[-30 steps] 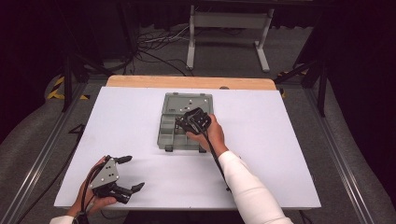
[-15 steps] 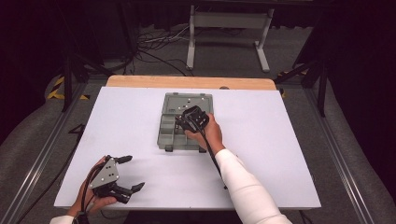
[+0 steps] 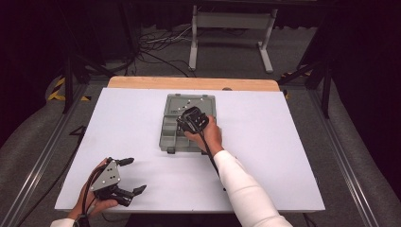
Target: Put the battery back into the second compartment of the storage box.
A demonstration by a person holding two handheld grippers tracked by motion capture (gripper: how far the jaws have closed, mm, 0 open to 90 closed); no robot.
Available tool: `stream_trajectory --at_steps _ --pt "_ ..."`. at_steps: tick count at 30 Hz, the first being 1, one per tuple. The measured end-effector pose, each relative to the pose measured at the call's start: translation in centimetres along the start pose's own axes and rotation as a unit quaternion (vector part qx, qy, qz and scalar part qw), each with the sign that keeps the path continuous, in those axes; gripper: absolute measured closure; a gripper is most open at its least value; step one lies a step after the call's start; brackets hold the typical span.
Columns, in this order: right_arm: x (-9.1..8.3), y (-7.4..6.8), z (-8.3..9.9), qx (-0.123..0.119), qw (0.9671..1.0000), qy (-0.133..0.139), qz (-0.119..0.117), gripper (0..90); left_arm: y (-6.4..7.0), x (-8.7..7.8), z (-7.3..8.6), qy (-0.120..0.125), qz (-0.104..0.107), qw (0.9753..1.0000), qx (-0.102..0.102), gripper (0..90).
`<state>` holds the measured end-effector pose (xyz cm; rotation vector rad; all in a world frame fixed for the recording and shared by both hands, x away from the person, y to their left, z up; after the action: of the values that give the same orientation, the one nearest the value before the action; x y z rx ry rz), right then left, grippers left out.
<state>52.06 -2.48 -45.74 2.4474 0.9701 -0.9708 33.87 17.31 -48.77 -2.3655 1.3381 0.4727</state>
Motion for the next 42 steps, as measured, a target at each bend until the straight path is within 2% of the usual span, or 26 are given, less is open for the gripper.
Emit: stream_trajectory --at_steps 15,31,35,38,42 --pt "0.5 0.3 0.5 0.022 0.9997 -0.009 0.005 77.9 0.0 0.0 0.0 -0.001 0.0 1.0 0.001 4.3" --pt "0.3 -0.1 0.3 0.019 0.9998 -0.003 0.002 77.9 0.0 0.0 0.0 -0.001 -0.001 1.0 0.0 4.4" --pt "0.0 -0.1 0.3 0.014 0.9999 0.007 -0.005 78.4 -0.1 0.0 0.1 -0.002 -0.001 1.0 -0.001 4.4" --pt "-0.5 -0.4 0.2 0.006 0.9995 0.026 -0.019 77.9 0.0 0.0 0.0 -0.001 -0.001 1.0 -0.004 4.5" --pt "-1.3 -1.0 0.2 -0.03 0.998 0.05 -0.025 79.6 0.0 0.0 -0.1 0.004 0.0 0.9999 -0.01 5.0"
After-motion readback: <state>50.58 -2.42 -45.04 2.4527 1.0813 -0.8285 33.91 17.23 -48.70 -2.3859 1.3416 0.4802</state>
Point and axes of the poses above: each handheld gripper's, and its own axes: x roughly forward along the jaws, z roughly out of its underside, y roughly to its right, the point moved 7 cm from there along x, roughly forward along the jaws, and after that the axes turned 2 degrees about x, right-handed, at the moved point
